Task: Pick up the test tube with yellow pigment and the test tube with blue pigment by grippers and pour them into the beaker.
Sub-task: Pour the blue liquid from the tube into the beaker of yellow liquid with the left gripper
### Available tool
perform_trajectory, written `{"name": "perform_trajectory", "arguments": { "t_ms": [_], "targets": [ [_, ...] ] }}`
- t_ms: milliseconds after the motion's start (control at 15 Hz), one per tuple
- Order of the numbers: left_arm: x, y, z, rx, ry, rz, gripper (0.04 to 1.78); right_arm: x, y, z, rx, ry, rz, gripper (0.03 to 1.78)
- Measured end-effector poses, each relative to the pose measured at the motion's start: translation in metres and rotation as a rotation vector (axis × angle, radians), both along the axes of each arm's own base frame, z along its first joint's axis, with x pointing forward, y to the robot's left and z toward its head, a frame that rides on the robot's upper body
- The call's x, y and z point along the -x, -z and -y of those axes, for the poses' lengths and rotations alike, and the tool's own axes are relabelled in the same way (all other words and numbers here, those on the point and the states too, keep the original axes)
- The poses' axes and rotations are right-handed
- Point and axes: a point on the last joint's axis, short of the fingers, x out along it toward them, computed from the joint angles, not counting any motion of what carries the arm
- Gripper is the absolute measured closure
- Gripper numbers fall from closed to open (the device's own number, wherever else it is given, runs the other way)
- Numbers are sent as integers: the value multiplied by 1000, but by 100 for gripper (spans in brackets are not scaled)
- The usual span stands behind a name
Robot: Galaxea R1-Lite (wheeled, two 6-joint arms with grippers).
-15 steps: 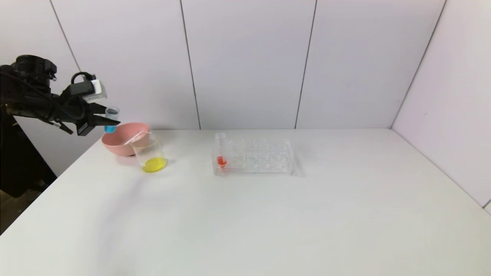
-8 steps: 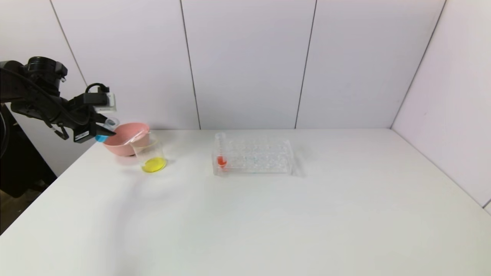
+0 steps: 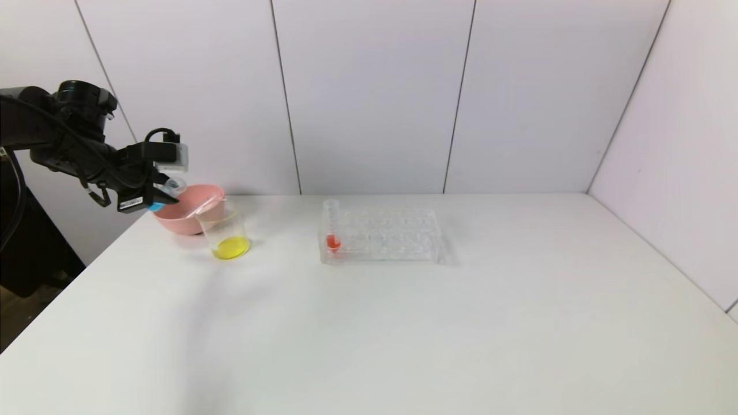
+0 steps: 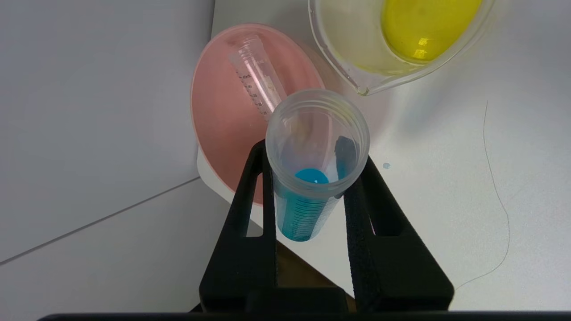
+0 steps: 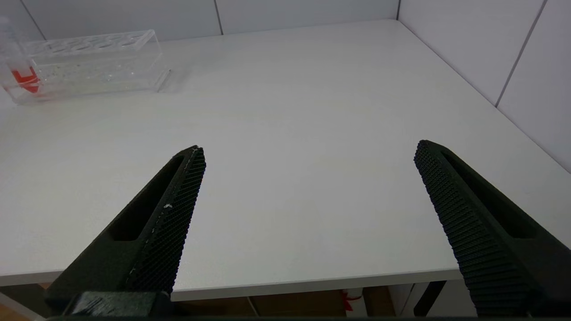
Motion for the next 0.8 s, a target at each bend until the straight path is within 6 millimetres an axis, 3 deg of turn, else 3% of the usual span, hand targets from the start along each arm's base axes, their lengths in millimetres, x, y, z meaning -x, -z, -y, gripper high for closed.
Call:
{"name": "perform_trajectory", "arguments": {
  "t_ms": [800],
  "targets": [
    [-1,0,20,-124,-28,-38,137,0,0,0,0,0,0,10]
  ]
}}
